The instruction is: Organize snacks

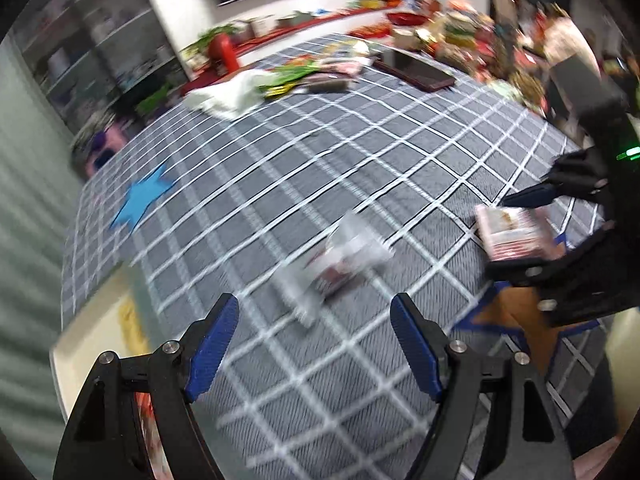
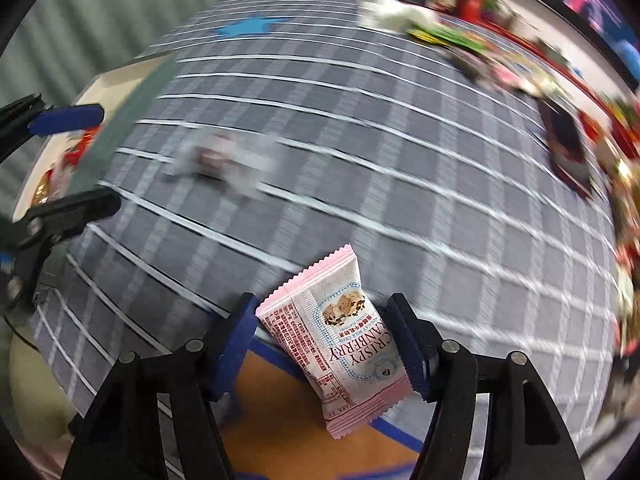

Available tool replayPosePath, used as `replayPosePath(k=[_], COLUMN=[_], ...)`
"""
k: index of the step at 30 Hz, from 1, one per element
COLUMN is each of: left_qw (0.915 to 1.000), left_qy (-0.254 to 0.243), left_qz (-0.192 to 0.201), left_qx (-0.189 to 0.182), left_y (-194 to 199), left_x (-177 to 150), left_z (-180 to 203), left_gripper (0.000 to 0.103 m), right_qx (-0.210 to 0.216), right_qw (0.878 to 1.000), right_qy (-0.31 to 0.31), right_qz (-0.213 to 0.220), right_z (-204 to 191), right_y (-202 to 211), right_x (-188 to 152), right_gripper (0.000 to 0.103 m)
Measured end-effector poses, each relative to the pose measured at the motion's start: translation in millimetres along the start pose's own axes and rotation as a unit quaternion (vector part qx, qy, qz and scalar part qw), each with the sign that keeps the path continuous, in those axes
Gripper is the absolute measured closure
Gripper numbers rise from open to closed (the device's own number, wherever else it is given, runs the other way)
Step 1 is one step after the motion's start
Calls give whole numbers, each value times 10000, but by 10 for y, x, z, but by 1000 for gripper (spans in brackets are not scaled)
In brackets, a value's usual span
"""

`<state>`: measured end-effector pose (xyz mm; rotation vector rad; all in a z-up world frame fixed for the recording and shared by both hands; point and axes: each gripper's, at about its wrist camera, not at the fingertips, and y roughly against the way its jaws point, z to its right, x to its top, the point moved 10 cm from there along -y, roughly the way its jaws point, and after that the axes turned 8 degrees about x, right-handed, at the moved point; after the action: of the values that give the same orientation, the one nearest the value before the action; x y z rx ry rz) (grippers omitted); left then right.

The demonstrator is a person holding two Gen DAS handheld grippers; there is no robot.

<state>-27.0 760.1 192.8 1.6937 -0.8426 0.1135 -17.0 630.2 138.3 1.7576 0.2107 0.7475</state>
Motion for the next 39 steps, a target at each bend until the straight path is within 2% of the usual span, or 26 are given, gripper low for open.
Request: replayPosePath(k=[3, 5, 6, 8, 9, 11, 12, 13, 14, 16, 20, 21, 23, 24, 27, 32, 35, 36, 38, 39], left_qw=[9995, 9980, 9985, 9983, 9982, 9978, 9973, 9960, 9946, 9960, 9954, 9949, 9938, 9933, 9921, 9912, 9860, 9833, 9820, 9813], left_qy=[-302, -459, -354, -235, -86, 56, 136, 240, 322, 251, 392, 477, 636, 731, 971, 1263, 1626, 1810, 1880, 1909], left_qz=[-95, -353, -278, -364, -394, -432, -452, -465, -464, -389, -367, -363, -370, -372, -377, -288, -343, -151, -71, -58], left_qx=[-96, -237, -297, -386, -451, -501, -568, -730, -869, -768, -793, -813, -828, -816, -701, -284, -157, -66, 164, 220], left_y=[-219, -427, -465, -513, -522, -520, -508, -486, -460, -397, -278, -249, -212, -201, -135, -18, -90, -90, -100, -117], left_x=[105, 98, 129, 133, 133, 112, 93, 71, 62, 31, -123, -173, -246, -273, -345, -504, -652, -665, -684, -685], left_z=[64, 111, 95, 72, 50, 43, 44, 62, 84, 116, 107, 82, 27, -6, -112, -308, -363, -390, -428, -447], left_gripper=[22, 22, 18, 18, 18, 20, 26, 40, 45, 60, 72, 74, 74, 75, 78, 78, 78, 76, 56, 26], right_qx=[-42, -44, -26, -1, -17, -137, -189, -177, -179, -172, -170, -185, -205, -175, -65, 338, 35, -95, -393, -432], right_qw=[9997, 9994, 9993, 9992, 9992, 9995, 9995, 9995, 9995, 9995, 9995, 9994, 9991, 9990, 9982, 9950, 9960, 9962, 9957, 9956], right_qy=[-241, -332, -360, -374, -379, -291, -242, -241, -255, -234, -238, -249, -292, -355, -523, -890, -808, -764, -648, -652], right_qz=[60, 103, 122, 107, 82, 67, 56, 69, 79, 113, 119, 121, 214, 205, 270, 315, 378, 410, 527, 515], right_z=[199, 281, 311, 351, 348, 339, 344, 358, 381, 409, 438, 432, 414, 385, 392, 356, 321, 310, 243, 223], right_y=[106, 136, 147, 144, 129, 109, 105, 106, 103, 109, 140, 142, 201, 200, 228, 271, 262, 253, 216, 180], right_x=[-142, -186, -195, -197, -199, -172, -173, -164, -148, -143, -219, -232, -245, -242, -262, -309, -336, -334, -350, -368], right_gripper=[35, 35, 35, 28, 21, 20, 20, 20, 19, 19, 20, 22, 42, 47, 48, 48, 47, 47, 32, 6])
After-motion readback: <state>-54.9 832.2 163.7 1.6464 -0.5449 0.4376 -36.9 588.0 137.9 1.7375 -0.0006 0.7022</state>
